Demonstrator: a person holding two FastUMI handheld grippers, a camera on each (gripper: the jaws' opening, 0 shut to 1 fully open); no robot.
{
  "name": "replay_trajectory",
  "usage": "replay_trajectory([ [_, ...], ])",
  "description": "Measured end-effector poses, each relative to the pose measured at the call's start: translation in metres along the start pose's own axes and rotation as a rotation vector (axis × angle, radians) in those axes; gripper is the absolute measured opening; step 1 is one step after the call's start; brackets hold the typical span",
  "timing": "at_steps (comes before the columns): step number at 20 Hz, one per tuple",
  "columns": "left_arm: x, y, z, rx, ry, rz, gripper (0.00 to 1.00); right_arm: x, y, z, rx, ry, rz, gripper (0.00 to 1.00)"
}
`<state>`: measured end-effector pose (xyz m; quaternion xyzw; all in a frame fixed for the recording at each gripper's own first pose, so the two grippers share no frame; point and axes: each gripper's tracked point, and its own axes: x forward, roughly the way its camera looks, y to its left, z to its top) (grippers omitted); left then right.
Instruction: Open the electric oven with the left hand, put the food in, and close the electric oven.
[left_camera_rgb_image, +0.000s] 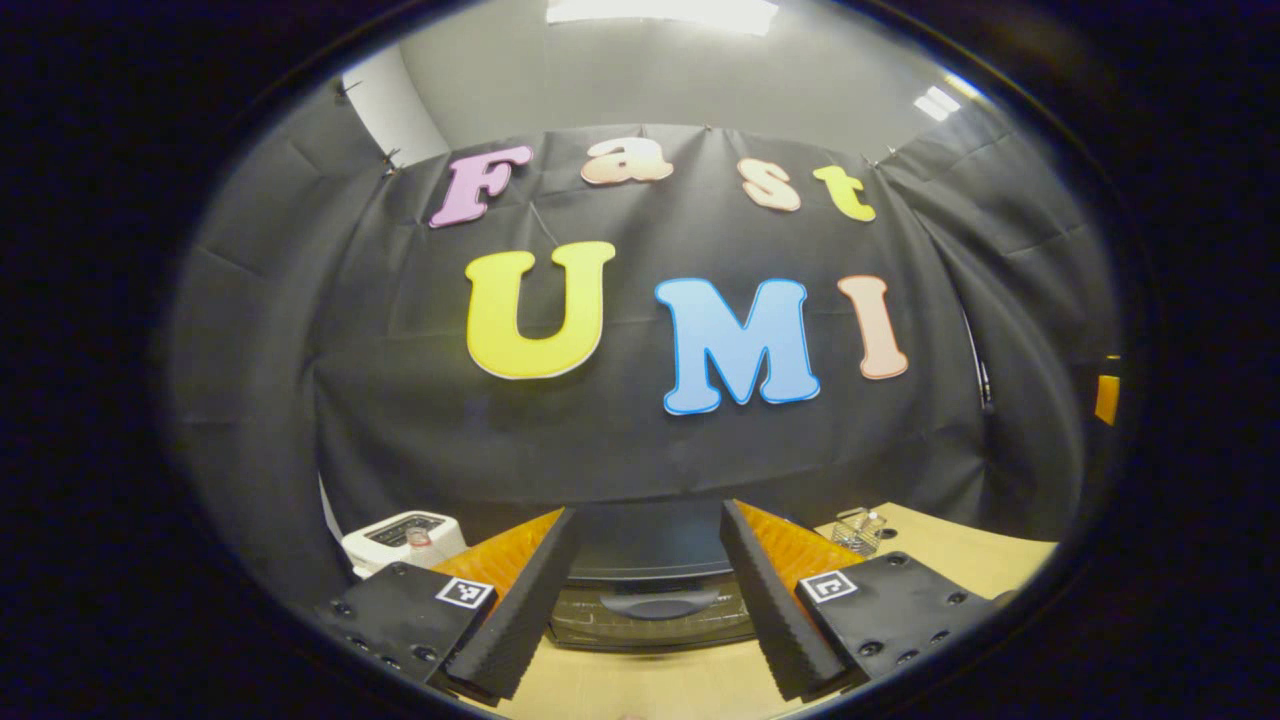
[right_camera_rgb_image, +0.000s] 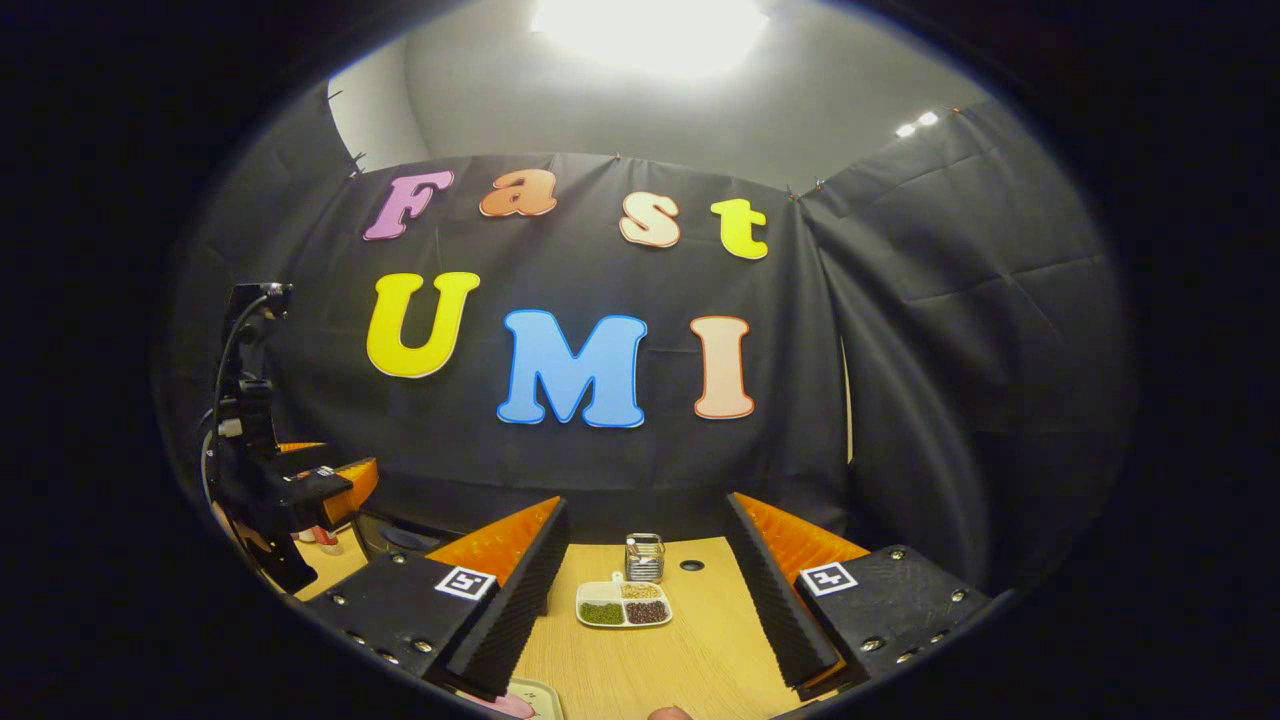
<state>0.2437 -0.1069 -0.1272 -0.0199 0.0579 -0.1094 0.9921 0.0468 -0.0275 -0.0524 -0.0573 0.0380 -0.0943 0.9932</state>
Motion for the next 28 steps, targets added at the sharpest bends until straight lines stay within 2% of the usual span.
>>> replay_trajectory([
  [1, 0.008, 0.000, -0.009, -0.007, 0.018, -0.009, 0.96, 0.001, -0.001, 0.000, -0.006, 0.002, -0.018, 0.95],
  [2, 0.017, 0.000, -0.016, -0.011, 0.035, -0.019, 1.00, 0.001, -0.002, -0.003, -0.013, 0.008, -0.036, 0.95],
  [7, 0.056, -0.001, -0.054, -0.009, 0.098, -0.049, 1.00, 0.002, -0.002, -0.016, -0.030, 0.054, -0.098, 0.95],
  [8, 0.062, -0.002, -0.061, -0.011, 0.111, -0.050, 0.96, 0.001, -0.003, -0.019, -0.034, 0.062, -0.106, 0.95],
  [10, 0.071, -0.003, -0.080, -0.017, 0.144, -0.055, 0.96, 0.000, -0.003, -0.021, -0.043, 0.072, -0.117, 0.95],
  [12, 0.077, -0.004, -0.092, -0.019, 0.166, -0.060, 1.00, 0.000, -0.006, -0.022, -0.055, 0.075, -0.133, 0.95],
  [13, 0.082, -0.004, -0.099, -0.015, 0.176, -0.061, 0.96, 0.000, -0.007, -0.022, -0.056, 0.077, -0.141, 0.95],
  [16, 0.092, -0.006, -0.111, -0.011, 0.194, -0.054, 0.95, -0.002, -0.014, -0.025, -0.052, 0.085, -0.163, 0.95],
  [17, 0.094, -0.007, -0.117, -0.011, 0.204, -0.051, 1.00, -0.001, -0.016, -0.027, -0.053, 0.090, -0.168, 0.95],
  [18, 0.096, -0.008, -0.122, -0.010, 0.216, -0.048, 0.95, -0.002, -0.018, -0.029, -0.056, 0.095, -0.174, 0.95],
  [20, 0.099, -0.008, -0.129, -0.010, 0.232, -0.036, 1.00, -0.003, -0.023, -0.030, -0.053, 0.098, -0.183, 0.95],
  [21, 0.098, -0.008, -0.134, -0.011, 0.243, -0.030, 0.96, -0.003, -0.025, -0.030, -0.049, 0.098, -0.188, 0.95],
  [22, 0.098, -0.008, -0.134, -0.012, 0.237, -0.025, 1.00, -0.004, -0.027, -0.030, -0.047, 0.098, -0.192, 0.95],
  [24, 0.097, -0.008, -0.135, -0.005, 0.241, -0.019, 0.92, -0.005, -0.031, -0.031, -0.048, 0.098, -0.199, 0.95],
  [27, 0.093, -0.009, -0.134, -0.006, 0.230, -0.018, 1.00, -0.005, -0.036, -0.030, -0.040, 0.099, -0.200, 0.95],
  [28, 0.089, -0.009, -0.135, -0.005, 0.237, -0.018, 1.00, -0.006, -0.036, -0.029, -0.038, 0.097, -0.198, 0.95],
])
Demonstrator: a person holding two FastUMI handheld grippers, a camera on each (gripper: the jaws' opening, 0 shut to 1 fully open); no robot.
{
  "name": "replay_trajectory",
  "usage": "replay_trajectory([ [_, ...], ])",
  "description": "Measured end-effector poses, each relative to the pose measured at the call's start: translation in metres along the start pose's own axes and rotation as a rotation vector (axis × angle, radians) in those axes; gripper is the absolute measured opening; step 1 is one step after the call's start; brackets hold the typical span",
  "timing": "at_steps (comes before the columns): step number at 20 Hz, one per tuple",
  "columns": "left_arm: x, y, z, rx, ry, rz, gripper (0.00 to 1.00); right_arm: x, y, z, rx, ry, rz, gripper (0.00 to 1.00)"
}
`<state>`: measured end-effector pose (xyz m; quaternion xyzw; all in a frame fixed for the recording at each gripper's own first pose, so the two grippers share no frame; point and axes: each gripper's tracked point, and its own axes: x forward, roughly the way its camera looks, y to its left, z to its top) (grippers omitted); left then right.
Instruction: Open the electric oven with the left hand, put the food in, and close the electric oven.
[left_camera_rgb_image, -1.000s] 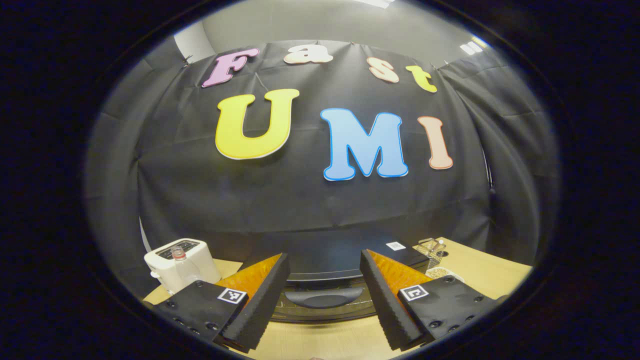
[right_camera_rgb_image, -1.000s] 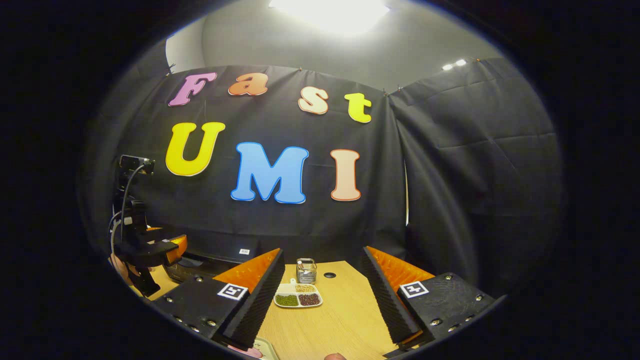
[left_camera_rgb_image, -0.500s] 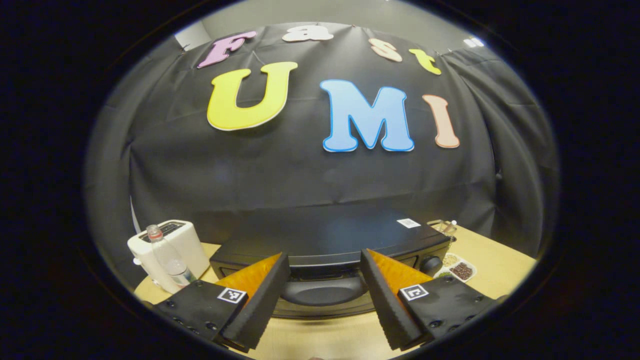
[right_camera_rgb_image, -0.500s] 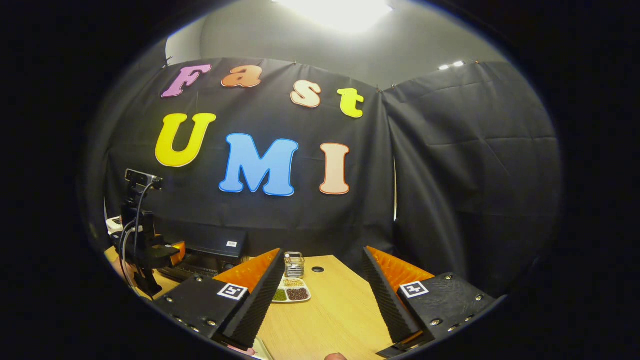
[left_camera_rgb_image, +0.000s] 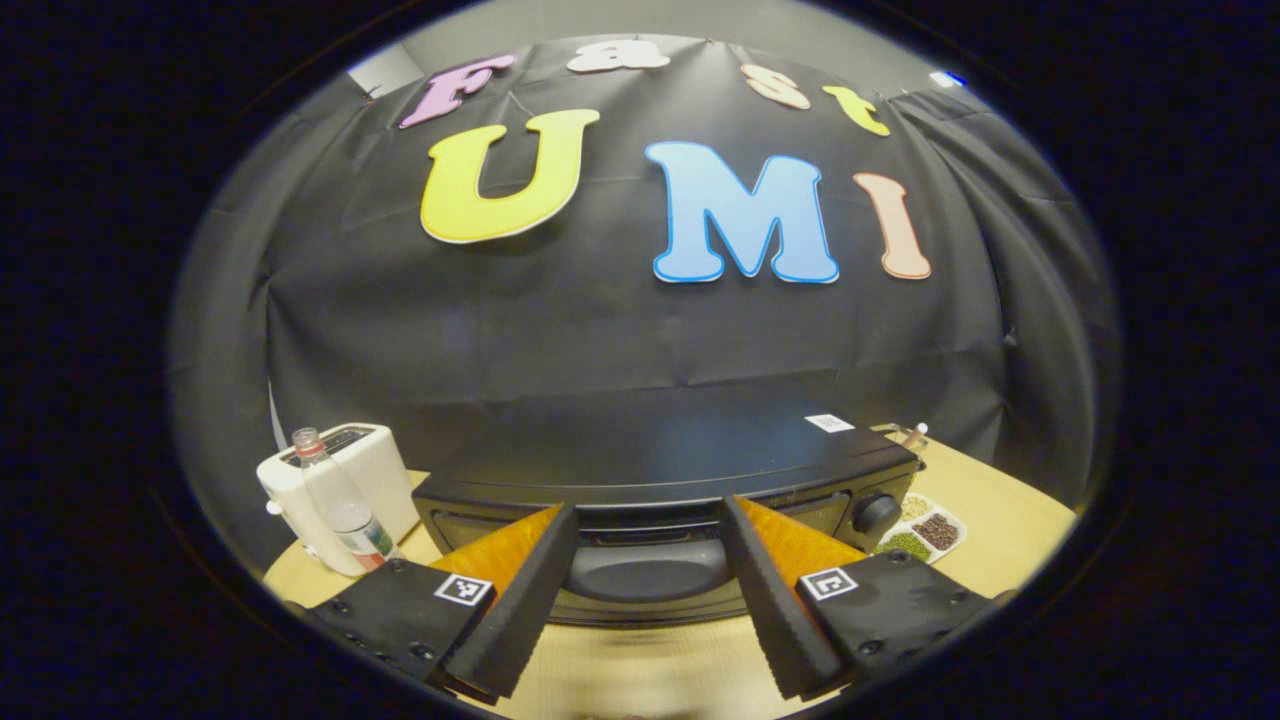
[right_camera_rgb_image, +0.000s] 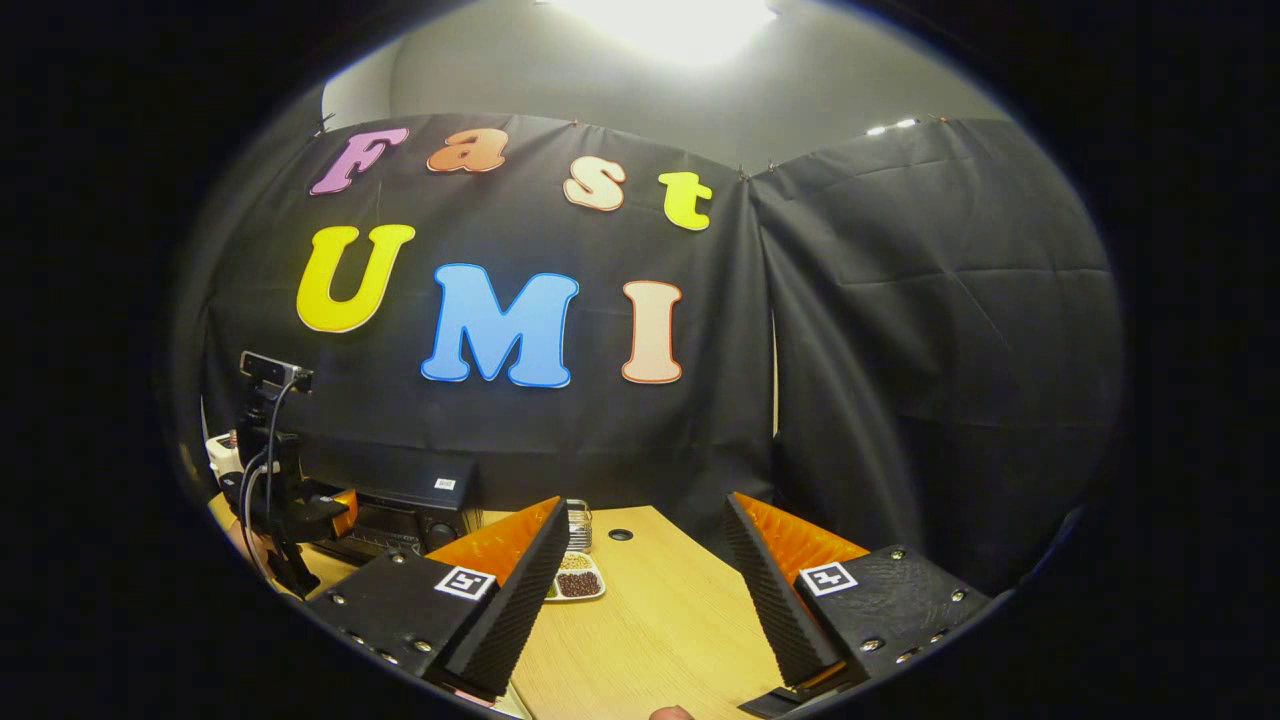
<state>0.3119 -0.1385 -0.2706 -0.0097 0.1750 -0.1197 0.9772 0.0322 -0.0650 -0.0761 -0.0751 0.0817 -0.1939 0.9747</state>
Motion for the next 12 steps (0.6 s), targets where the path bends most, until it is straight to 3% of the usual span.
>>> replay_trajectory([
  [7, -0.031, -0.004, -0.016, 0.007, 0.009, 0.007, 1.00, -0.001, 0.000, 0.004, -0.002, -0.011, 0.039, 0.95],
  [8, -0.035, -0.004, -0.018, 0.007, 0.015, 0.007, 0.92, -0.001, 0.000, 0.003, -0.002, -0.011, 0.045, 0.95],
  [12, -0.049, -0.006, -0.030, 0.015, 0.036, 0.014, 0.98, -0.003, 0.002, 0.003, -0.006, -0.011, 0.072, 0.95],
])
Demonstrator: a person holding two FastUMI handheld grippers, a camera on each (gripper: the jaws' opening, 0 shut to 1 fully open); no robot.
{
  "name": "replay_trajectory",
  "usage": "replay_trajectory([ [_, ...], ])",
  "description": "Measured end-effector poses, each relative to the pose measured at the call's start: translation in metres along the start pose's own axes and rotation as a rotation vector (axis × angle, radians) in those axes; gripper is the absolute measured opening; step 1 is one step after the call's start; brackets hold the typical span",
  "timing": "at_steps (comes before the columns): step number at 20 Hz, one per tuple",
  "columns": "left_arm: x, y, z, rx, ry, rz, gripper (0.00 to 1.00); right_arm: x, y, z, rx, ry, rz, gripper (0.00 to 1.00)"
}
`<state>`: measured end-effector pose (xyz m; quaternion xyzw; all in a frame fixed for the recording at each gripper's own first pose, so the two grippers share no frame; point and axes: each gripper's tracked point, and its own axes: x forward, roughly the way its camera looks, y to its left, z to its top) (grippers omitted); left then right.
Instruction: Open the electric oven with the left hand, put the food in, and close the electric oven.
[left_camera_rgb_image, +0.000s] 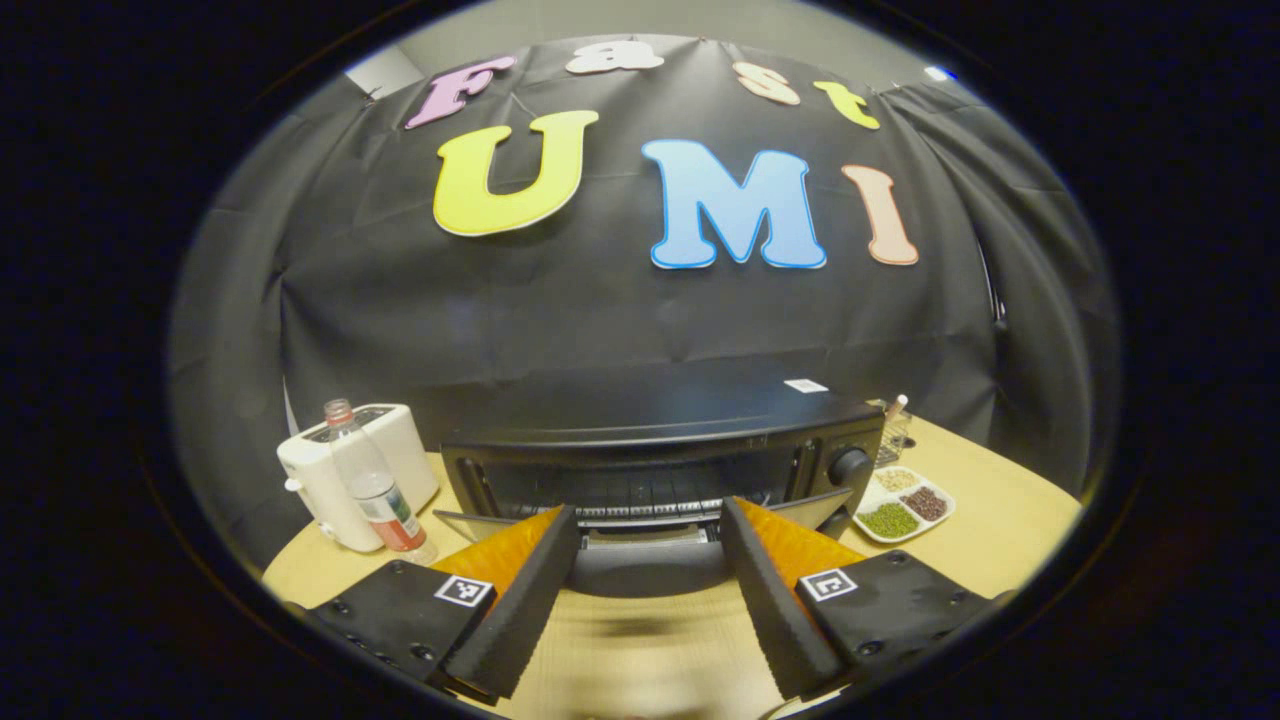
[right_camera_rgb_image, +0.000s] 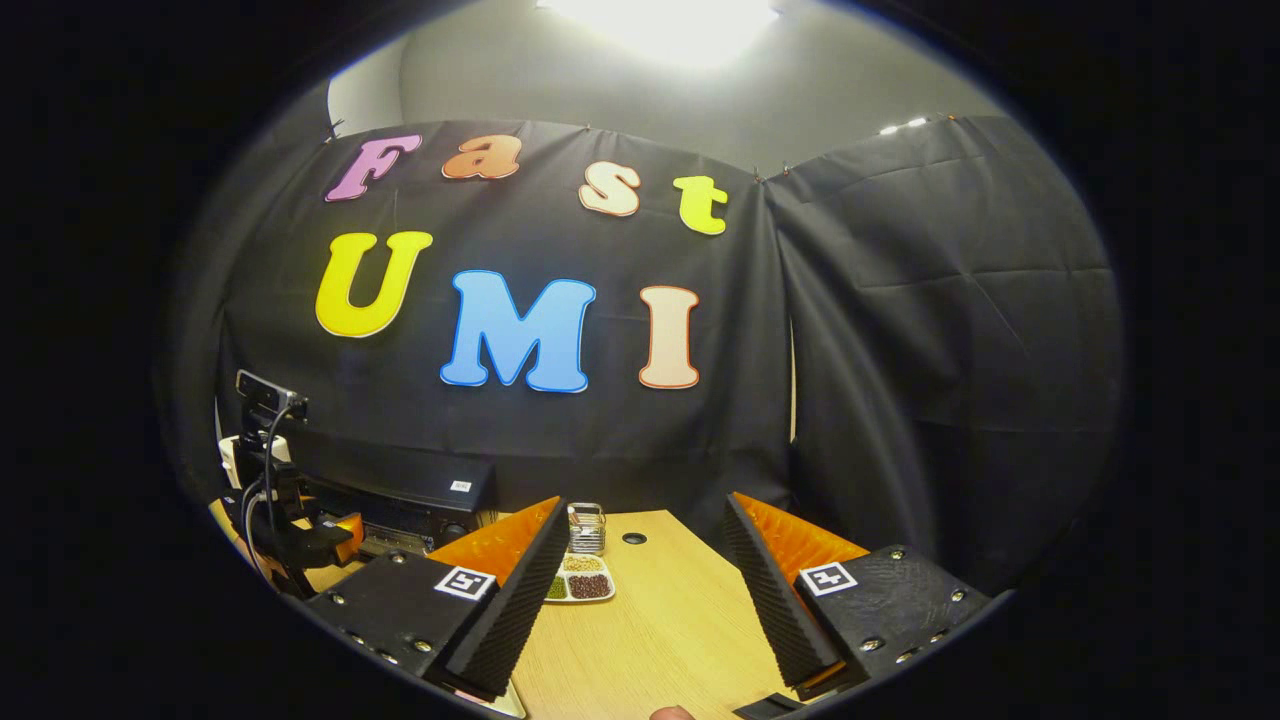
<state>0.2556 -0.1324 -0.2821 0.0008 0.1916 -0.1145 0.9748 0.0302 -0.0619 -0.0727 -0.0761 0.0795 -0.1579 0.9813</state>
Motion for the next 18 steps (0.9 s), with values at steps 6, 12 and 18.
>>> replay_trajectory([
  [6, -0.019, -0.003, -0.025, 0.011, 0.044, 0.013, 0.96, -0.004, -0.006, 0.000, -0.004, 0.000, 0.024, 0.95],
  [12, -0.034, -0.009, -0.057, 0.020, 0.094, 0.022, 0.96, -0.009, -0.012, -0.004, -0.011, 0.014, 0.048, 0.95],
  [18, -0.043, -0.012, -0.092, -0.008, 0.157, 0.016, 0.96, -0.013, -0.015, -0.006, -0.038, 0.029, 0.077, 0.95],
])
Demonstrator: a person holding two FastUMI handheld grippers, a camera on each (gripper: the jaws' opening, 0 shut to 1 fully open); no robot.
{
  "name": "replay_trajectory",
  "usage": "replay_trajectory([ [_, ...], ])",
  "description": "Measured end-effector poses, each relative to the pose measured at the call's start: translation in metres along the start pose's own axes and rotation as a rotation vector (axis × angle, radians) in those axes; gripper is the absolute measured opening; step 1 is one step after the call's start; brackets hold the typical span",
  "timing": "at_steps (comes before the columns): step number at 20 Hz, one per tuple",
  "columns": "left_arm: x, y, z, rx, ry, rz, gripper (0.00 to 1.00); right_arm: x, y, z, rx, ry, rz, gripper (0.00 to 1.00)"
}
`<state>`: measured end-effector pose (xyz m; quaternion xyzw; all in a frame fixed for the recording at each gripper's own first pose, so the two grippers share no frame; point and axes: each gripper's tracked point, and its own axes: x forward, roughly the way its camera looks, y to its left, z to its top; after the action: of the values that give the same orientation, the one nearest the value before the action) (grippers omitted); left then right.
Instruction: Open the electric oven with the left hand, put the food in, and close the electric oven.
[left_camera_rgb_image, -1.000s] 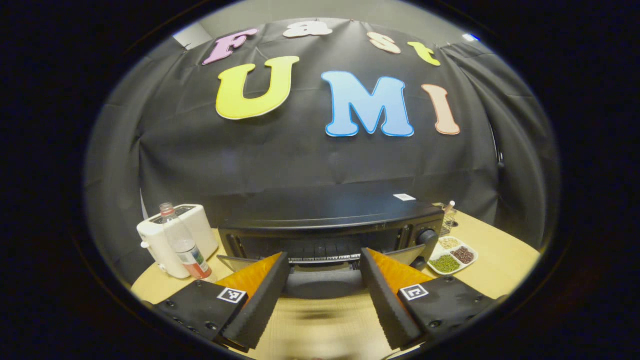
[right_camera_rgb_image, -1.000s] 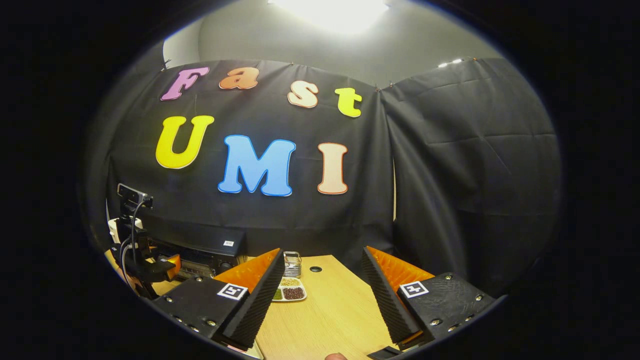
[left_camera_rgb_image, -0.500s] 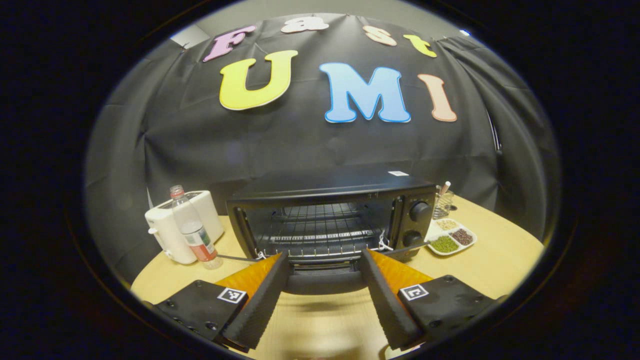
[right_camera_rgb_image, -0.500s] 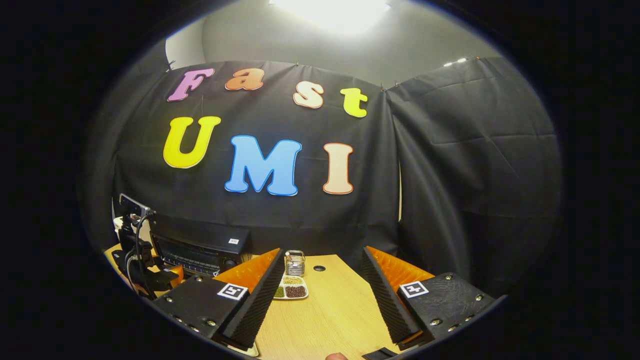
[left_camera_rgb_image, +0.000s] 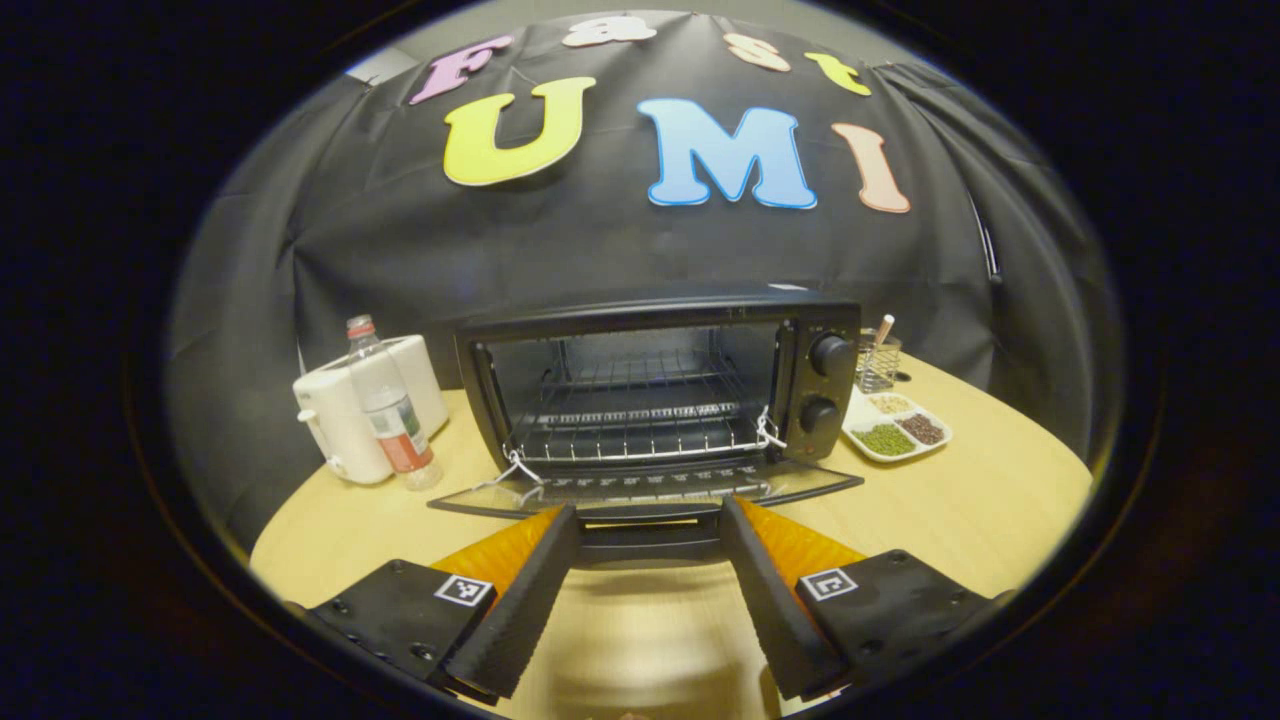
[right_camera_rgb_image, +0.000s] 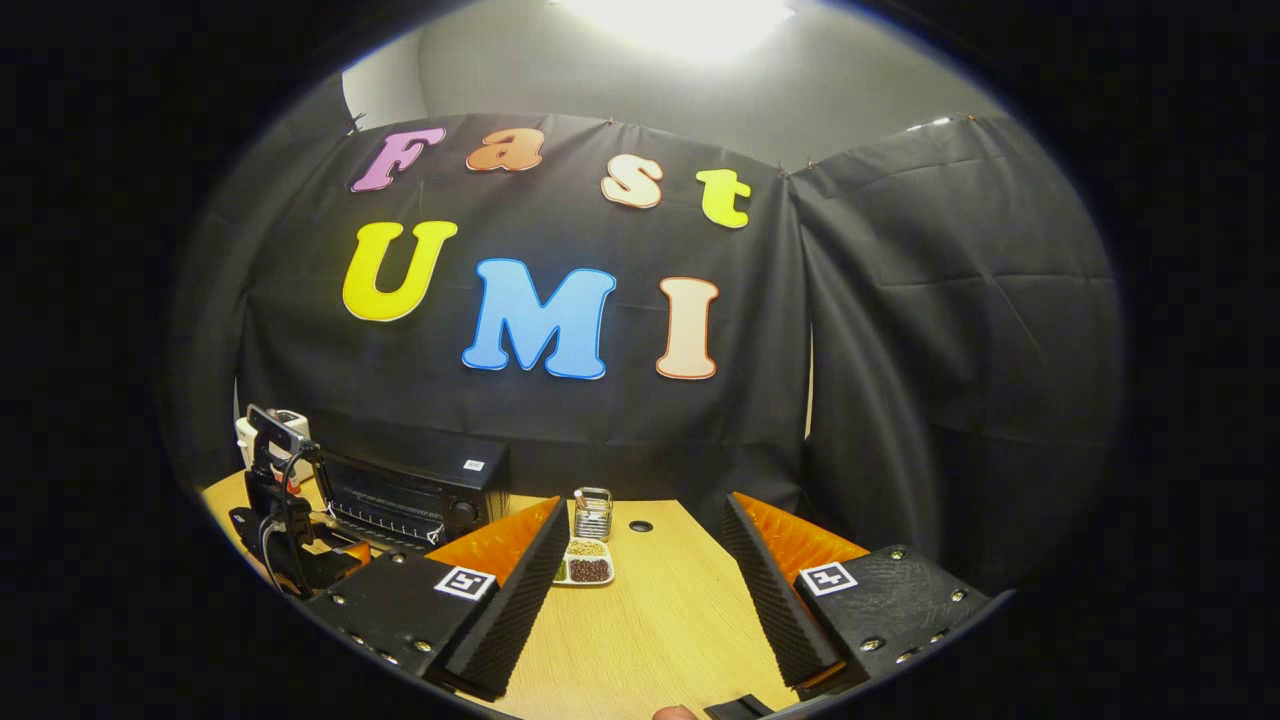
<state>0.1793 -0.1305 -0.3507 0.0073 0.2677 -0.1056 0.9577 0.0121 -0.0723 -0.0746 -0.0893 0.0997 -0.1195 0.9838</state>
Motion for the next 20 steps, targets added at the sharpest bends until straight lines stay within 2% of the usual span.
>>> replay_trajectory([
  [3, 0.001, -0.002, -0.022, 0.004, 0.042, 0.007, 1.00, -0.002, -0.001, -0.002, -0.010, 0.006, 0.010, 0.95],
  [4, 0.001, -0.002, -0.028, 0.008, 0.056, 0.011, 0.96, -0.003, -0.002, -0.004, -0.012, 0.009, 0.014, 0.95],
  [6, -0.001, -0.002, -0.040, 0.006, 0.077, 0.016, 1.00, -0.003, -0.002, -0.006, -0.013, 0.017, 0.022, 0.95],
  [8, -0.004, -0.003, -0.048, 0.002, 0.090, 0.022, 0.92, -0.004, -0.003, -0.007, -0.011, 0.023, 0.029, 0.95],
  [9, -0.007, -0.004, -0.050, -0.002, 0.093, 0.024, 1.00, -0.004, -0.002, -0.006, -0.009, 0.023, 0.034, 0.95],
  [10, -0.011, -0.004, -0.047, -0.004, 0.088, 0.026, 1.00, -0.004, -0.001, -0.007, -0.007, 0.023, 0.042, 0.95],
  [11, -0.017, -0.001, -0.042, -0.006, 0.078, 0.031, 0.96, -0.002, 0.000, -0.007, -0.004, 0.025, 0.054, 0.95],
  [13, -0.031, 0.002, -0.023, -0.011, 0.035, 0.039, 1.00, 0.002, 0.006, -0.009, 0.009, 0.038, 0.089, 0.95],
  [14, -0.038, 0.005, -0.010, -0.016, 0.009, 0.044, 0.92, 0.003, 0.013, -0.013, 0.022, 0.053, 0.119, 0.95],
  [16, -0.053, 0.012, 0.019, -0.036, -0.051, 0.056, 1.00, 0.006, 0.027, -0.026, 0.054, 0.107, 0.186, 0.95],
  [17, -0.061, 0.016, 0.033, -0.046, -0.081, 0.064, 0.96, 0.009, 0.031, -0.031, 0.063, 0.131, 0.207, 0.95],
  [20, -0.087, 0.027, 0.072, -0.054, -0.170, 0.088, 0.96, 0.015, 0.049, -0.040, 0.074, 0.172, 0.279, 0.95],
])
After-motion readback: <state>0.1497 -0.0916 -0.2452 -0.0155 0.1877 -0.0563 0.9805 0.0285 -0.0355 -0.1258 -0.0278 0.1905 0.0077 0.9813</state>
